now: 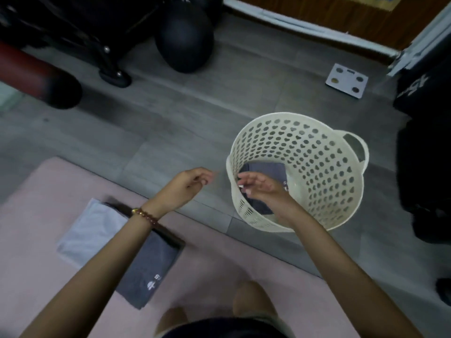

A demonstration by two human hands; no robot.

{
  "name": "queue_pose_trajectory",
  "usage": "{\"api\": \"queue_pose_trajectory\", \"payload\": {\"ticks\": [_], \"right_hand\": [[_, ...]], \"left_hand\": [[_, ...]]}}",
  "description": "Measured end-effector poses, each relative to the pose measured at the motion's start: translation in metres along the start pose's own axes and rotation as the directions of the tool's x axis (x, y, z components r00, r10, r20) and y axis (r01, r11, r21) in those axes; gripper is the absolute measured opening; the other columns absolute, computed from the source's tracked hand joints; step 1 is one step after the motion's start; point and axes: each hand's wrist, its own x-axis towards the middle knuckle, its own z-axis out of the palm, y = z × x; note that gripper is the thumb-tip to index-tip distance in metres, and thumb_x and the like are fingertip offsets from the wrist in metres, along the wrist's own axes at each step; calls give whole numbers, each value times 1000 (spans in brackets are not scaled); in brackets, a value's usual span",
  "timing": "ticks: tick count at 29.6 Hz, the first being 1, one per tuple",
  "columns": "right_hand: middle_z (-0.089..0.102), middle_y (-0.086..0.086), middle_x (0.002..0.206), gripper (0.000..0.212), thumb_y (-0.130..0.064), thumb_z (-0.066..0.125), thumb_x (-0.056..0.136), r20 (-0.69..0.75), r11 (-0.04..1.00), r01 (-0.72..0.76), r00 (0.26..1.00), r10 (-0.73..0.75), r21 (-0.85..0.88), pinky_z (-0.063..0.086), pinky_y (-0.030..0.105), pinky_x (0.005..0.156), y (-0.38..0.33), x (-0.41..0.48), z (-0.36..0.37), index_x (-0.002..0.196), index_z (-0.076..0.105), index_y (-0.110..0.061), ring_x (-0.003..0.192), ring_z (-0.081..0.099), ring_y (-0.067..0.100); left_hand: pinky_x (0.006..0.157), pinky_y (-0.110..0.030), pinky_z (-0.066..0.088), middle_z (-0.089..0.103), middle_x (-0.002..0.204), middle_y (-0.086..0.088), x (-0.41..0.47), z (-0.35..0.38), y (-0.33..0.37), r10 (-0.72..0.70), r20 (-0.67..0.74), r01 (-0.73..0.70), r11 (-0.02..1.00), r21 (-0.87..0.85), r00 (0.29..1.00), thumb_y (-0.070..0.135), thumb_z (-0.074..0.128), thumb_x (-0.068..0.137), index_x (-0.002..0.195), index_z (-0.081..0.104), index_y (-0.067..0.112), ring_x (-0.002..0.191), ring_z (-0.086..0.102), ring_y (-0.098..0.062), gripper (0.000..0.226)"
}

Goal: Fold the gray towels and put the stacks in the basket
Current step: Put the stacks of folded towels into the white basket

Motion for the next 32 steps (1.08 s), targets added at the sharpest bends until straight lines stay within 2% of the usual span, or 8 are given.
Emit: {"api": "queue_pose_trajectory", "payload": {"ticks": [5, 10, 12, 14, 17, 20, 24, 32], "right_hand": [[63, -4, 101, 32, 9, 52, 89, 33, 997, -56, 998, 58, -48, 46, 14, 81, 19, -27, 72, 113, 57, -12, 86, 61, -3], [62, -1, 99, 37, 13, 49, 88, 26, 970, -201, 980, 199, 135, 47, 17, 77, 70, 3, 151, 110, 58, -15, 83, 61, 3], [61, 0, 100, 41, 13, 47, 88, 35, 924, -323, 946, 323, 205, 46, 21, 74, 109, 24, 181, 108, 58, -22, 84, 59, 8], [54, 2, 108, 45, 8, 49, 90, 115, 869, -464, 885, 451, 171, 47, 27, 75, 173, 53, 222, 116, 52, -28, 89, 55, 11], [41, -4, 113, 60, -9, 61, 89, 186, 753, -658, 741, 645, 9, 47, 38, 82, 249, 68, 260, 127, 29, -44, 105, 49, 17], [37, 2, 129, 72, -9, 68, 83, 121, 831, -542, 823, 555, -125, 48, 26, 76, 318, 77, 293, 107, 26, -63, 109, 48, 20], [40, 2, 129, 71, -3, 71, 75, -23, 907, -380, 924, 382, -181, 45, 34, 97, 369, 83, 332, 132, 33, -24, 117, 47, 22], [47, -20, 119, 76, 5, 67, 72, -164, 968, -248, 958, 237, -46, 52, 23, 87, 396, 75, 376, 129, 34, -34, 104, 56, -7]], "left_hand": [[85, -11, 43, 64, 101, 0, -38, -36, -27, 20, 106, -18, 1000, -23, 994, -6, 44, 89, 114, 60, 7, 92, 58, 10, 33], [81, -8, 42, 64, 94, 32, -96, -62, -103, -95, 102, 100, 994, -48, 990, 2, 45, 87, 111, 61, 9, 90, 57, 13, 30], [78, -6, 42, 65, 95, 27, -135, -61, -147, -211, 82, 216, 975, -50, 974, -8, 45, 88, 111, 62, 7, 91, 56, 16, 32], [76, -4, 42, 64, 98, 22, -182, -49, -218, -360, 27, 361, 930, -77, 933, -8, 51, 84, 103, 65, 33, 92, 57, 14, 47], [88, -19, 46, 61, 111, 19, -222, -28, -292, -460, 30, 454, 883, 117, 887, 26, 56, 74, 104, 61, 47, 104, 61, -14, 38], [105, -44, 36, 43, 135, -11, -235, -3, -350, -578, 73, 487, 743, 460, 813, 43, 64, 71, 132, 47, 37, 124, 41, -37, 64], [95, -57, 40, 36, 132, -22, -248, 26, -386, -504, -17, 392, 650, 651, 864, 36, 90, 45, 135, 31, 36, 115, 43, -49, 108], [95, -63, 35, 22, 138, -17, -264, 38, -408, -335, -124, 324, 646, 691, 934, 39, 87, 54, 142, 30, 38, 121, 25, -40, 104]]}}
